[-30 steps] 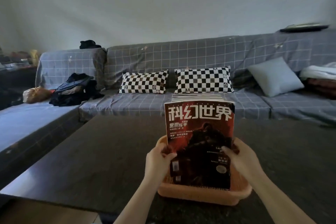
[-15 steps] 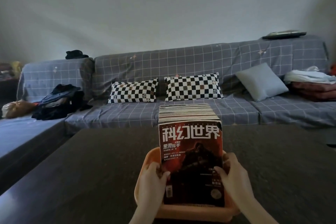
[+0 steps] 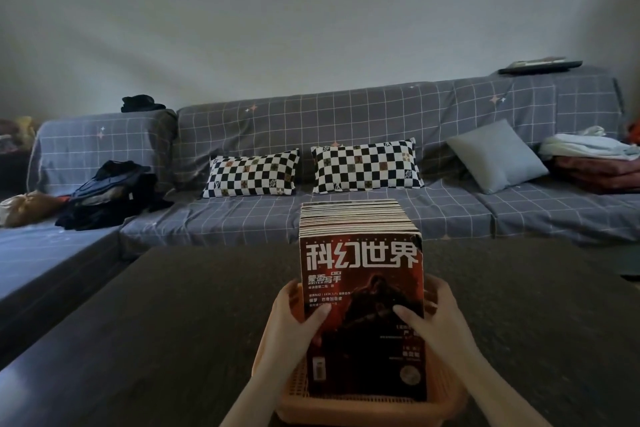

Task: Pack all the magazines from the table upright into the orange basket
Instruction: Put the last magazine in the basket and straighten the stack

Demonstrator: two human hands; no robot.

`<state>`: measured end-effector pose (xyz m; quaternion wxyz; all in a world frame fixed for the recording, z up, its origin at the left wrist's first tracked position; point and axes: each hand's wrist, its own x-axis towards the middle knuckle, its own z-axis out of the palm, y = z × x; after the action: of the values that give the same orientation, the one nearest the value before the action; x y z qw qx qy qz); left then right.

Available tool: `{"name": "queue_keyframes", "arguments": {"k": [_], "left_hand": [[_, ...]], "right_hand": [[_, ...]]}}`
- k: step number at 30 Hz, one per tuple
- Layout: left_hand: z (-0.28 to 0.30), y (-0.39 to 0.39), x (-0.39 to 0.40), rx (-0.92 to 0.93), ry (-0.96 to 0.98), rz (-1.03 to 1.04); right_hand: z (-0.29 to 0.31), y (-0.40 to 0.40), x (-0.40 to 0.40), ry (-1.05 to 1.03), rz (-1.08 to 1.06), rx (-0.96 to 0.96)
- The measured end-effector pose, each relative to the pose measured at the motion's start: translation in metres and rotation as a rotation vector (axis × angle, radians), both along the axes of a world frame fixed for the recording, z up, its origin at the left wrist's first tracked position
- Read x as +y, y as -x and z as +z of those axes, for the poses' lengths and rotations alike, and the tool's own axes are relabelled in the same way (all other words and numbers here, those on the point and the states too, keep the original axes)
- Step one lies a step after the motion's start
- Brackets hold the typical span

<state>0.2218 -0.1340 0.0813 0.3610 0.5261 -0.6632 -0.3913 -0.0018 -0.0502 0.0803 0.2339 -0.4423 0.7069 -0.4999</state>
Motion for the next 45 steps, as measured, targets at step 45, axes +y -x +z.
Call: {"name": "queue_keyframes", "arguments": {"k": [45], "left_hand": [[-0.018,-0.037,-0.022,-0.282,-0.075,-0.101]], "right_hand": [[-0.022,0.006,0.023,-0.217,-0.089,0.018]]}}
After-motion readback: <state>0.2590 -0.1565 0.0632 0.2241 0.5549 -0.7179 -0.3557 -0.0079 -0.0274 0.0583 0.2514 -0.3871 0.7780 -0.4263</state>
